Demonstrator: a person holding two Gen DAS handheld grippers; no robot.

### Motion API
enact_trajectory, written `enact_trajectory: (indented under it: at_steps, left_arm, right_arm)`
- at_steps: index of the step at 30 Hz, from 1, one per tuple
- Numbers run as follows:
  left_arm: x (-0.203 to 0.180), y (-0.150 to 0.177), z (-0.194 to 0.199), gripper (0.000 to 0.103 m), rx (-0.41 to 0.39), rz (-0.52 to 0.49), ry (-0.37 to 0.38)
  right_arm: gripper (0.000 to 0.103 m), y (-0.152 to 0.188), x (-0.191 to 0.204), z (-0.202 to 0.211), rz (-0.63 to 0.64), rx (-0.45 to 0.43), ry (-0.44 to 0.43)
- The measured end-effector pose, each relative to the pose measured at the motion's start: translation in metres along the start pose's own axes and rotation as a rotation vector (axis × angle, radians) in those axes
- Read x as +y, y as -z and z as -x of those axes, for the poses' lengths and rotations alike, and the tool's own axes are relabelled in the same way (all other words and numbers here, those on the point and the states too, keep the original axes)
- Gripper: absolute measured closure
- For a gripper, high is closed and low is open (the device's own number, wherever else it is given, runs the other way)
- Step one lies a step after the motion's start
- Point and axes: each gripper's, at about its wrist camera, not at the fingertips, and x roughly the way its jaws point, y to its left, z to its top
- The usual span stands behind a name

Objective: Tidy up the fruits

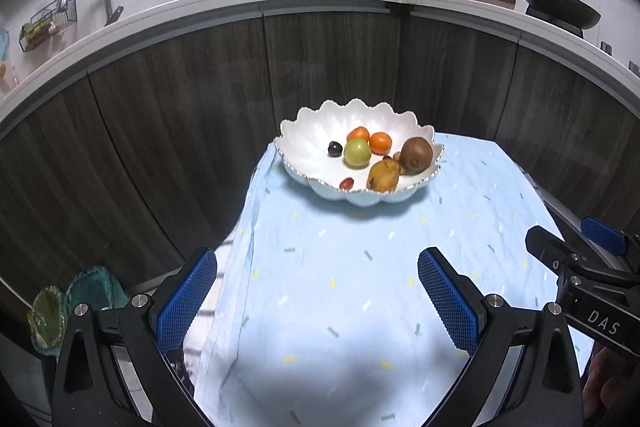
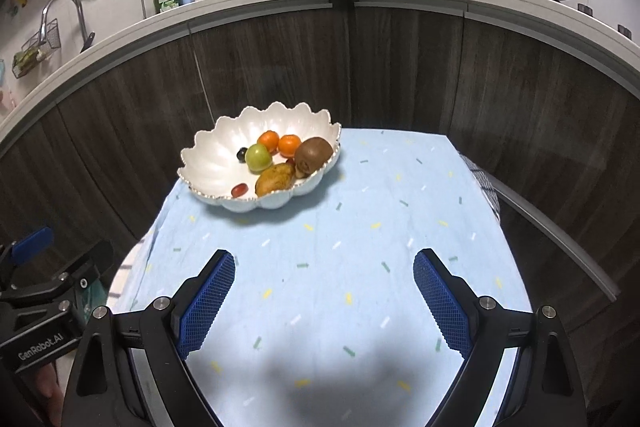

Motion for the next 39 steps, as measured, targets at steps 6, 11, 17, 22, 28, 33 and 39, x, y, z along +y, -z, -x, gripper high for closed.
enact_trajectory:
  at_steps: [6,11,17,22,28,33,39]
  left_arm:
    - [0.000,0.016,0.014,0.001,-0.012,0.006,0.001]
    - [-0.001,0.025,0.022,0.001,-0.017,-0.001,0.003]
    - [-0.003,0.032,0.031,0.001,-0.027,-0.009,0.004]
    - [-0.004,0.038,0.039,0.001,-0.035,-0.014,0.002]
    - [-0.002,0.041,0.047,0.001,-0.048,-0.005,-0.009]
    - [-0.001,0.044,0.053,0.001,-0.061,-0.006,-0.010]
    - [-0.003,0.046,0.064,0.001,-0.087,-0.013,-0.011]
  right_arm:
    - [0.011,0.013,-0.002,0.016,-0.007,-0.019,0.000]
    - [0.011,0.022,-0.003,0.025,-0.016,-0.020,-0.001]
    - [0.011,0.032,-0.006,0.033,-0.026,-0.014,-0.003]
    - [0.011,0.040,-0.008,0.039,-0.034,-0.008,-0.004]
    - [0.011,0.047,-0.011,0.050,-0.028,-0.021,0.008]
    - [0.011,0.051,-0.015,0.058,-0.035,-0.032,0.021]
    - [0.003,0.052,-0.020,0.069,-0.053,-0.063,0.032]
